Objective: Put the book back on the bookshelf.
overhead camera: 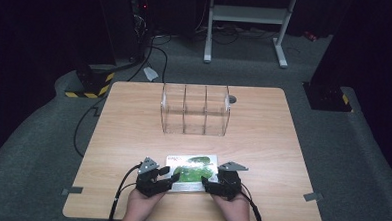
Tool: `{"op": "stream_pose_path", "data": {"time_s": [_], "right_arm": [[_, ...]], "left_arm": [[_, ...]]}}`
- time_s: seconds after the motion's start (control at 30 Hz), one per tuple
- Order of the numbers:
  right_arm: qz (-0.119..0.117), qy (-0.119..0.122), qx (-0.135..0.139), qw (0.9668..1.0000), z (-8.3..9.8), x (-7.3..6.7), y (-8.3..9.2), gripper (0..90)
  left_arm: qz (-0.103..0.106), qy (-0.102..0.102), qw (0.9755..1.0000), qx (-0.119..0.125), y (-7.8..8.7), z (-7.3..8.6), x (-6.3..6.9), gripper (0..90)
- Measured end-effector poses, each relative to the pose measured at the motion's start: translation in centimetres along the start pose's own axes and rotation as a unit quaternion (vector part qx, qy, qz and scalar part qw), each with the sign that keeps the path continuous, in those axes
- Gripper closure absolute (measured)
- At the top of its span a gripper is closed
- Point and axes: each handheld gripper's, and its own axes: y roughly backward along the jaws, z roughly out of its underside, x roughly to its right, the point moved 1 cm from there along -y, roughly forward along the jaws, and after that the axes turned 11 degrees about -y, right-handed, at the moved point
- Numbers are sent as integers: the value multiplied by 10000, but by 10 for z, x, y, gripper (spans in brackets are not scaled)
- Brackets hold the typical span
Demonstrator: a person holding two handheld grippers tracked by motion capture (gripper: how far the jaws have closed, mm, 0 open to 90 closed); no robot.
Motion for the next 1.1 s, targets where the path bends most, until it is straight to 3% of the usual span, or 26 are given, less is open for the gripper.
{"op": "stream_pose_path", "data": {"time_s": [0.1,0.27,0.33,0.53,0.7,0.87,0.97,1.03,1.1], "right_arm": [[48,73,19,10000,3,-1,5,266],[-32,-3,16,10000,8,-1,12,271],[-72,83,-19,9999,10,-2,12,265],[-122,-54,-48,9999,13,-3,13,244],[-235,-3,-25,9997,14,-5,14,195],[-294,197,-71,9993,17,-9,16,136],[-126,420,-51,9990,19,-13,16,137],[85,628,175,9978,20,-17,20,146],[99,819,366,9959,21,-21,25,158]], "left_arm": [[-263,124,9994,-193,-1,5,-8,416],[-105,298,9990,-306,-7,9,-8,405],[-89,323,9991,-266,-7,8,-9,418],[-96,293,9995,-31,0,2,-9,434],[-58,304,9994,128,3,-2,-10,440],[-35,242,9992,324,8,-8,-7,440],[-14,187,9988,448,11,-12,-5,442],[8,144,9988,474,12,-13,-4,446],[9,137,9987,490,13,-13,-3,446]]}}
